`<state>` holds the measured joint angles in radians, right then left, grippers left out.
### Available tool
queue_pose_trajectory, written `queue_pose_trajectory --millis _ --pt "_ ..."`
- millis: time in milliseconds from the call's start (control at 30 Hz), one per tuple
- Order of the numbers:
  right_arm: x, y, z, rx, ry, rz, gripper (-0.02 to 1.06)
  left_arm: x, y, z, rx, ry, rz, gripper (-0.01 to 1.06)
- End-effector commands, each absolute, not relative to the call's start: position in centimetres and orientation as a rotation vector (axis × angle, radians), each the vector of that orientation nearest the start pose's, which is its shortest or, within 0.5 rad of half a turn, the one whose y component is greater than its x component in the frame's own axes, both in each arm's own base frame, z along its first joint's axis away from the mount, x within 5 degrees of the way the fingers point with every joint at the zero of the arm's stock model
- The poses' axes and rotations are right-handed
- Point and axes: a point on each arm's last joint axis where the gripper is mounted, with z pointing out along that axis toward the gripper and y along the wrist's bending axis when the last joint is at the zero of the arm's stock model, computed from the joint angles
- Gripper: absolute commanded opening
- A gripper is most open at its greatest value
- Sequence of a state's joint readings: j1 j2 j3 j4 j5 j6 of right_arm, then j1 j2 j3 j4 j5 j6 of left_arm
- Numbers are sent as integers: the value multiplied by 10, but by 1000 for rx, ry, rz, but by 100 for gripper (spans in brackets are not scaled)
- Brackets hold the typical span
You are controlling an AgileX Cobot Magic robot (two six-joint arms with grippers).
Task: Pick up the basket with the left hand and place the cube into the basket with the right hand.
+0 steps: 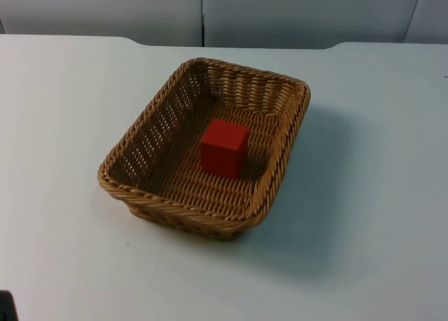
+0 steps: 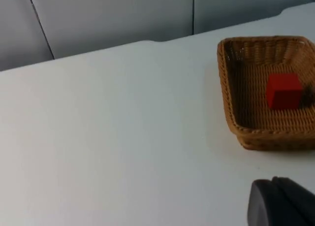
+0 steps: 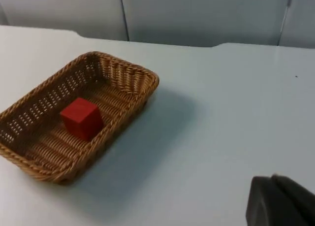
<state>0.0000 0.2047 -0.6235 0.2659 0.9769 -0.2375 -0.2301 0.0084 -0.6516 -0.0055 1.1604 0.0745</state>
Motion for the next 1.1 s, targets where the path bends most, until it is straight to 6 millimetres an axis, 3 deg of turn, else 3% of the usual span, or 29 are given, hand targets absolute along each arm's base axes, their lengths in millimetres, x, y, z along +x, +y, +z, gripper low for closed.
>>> queue_pose_trajectory --millis 0,133,300,467,767,1067 --pt "16 22 316 -245 2016 190 0 -30 6 305 305 2016 -117 0" --pt "12 23 294 -280 2095 229 0 -28 6 299 311 2054 -115 0" --pt "4 22 281 -295 2106 198 0 -21 4 285 320 2109 -119 0" --pt "-9 15 279 -284 2033 97 0 -18 3 281 321 2115 -119 0" --pt "-7 6 279 -138 2047 40 0 -17 3 282 324 2094 -107 0" --pt "-8 7 279 -139 2046 63 0 -14 4 283 317 2066 -86 0"
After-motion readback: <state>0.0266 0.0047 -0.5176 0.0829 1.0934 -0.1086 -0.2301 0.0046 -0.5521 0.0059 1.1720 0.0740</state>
